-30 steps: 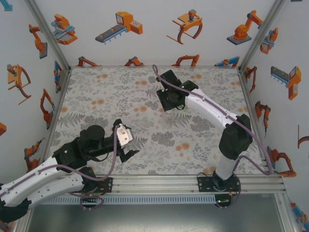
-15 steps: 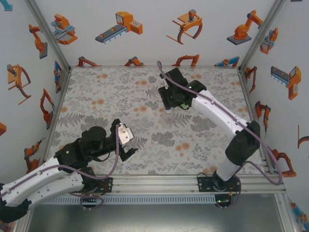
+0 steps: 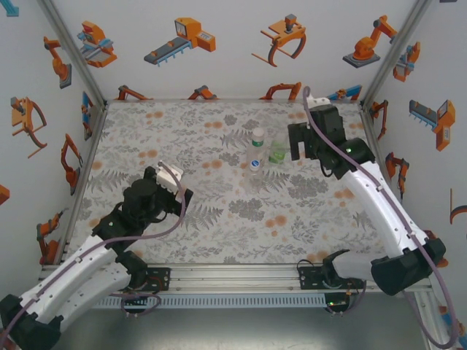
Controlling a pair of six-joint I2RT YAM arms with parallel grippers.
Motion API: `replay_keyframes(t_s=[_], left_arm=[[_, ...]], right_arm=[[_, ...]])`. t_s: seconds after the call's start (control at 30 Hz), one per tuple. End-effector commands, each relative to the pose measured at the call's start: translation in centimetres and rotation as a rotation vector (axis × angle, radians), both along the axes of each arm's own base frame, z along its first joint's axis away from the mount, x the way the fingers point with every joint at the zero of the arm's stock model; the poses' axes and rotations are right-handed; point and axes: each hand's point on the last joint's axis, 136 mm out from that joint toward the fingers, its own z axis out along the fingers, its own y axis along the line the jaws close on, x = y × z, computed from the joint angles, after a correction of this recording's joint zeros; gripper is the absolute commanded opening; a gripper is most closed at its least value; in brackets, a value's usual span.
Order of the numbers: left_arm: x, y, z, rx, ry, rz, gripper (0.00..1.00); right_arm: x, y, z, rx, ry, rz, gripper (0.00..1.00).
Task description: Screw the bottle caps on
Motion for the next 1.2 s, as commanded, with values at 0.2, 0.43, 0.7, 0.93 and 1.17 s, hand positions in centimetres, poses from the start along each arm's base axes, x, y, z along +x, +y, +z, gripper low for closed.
replay_keyframes(t_s=[0.2,0.43,0.7,0.93,1.17], left_arm=[[5.4,4.6,-4.5,-0.004,0.064,0.232,0.97],[9.0,9.7,-7.1,-0.065,0.059,0.382,0.97],[12.6,12.4,-9.6,-0.091,0.021,0.449,0.97],[14.2,13.4,-10.4,-0.239,0.009,0.447,0.97],[14.5,12.5,-11.9,-0.251,0.041,0.379,0.97]], right_arm=[[1.6,-7.9,-7.7,-0.062,-0.03,-0.198,0.92],[2.3,-11.4,-15.0,0.009,-0.084,-0.298,0.93],[4.0,-12.2,-18.8,0.048,-0.19,-0.319,0.94],[5.0,-11.7,-19.2,0.102,-0.285,-0.258,0.94],[3.7,-10.9,-20.0,0.139,-0.349,-0.192,0.94]])
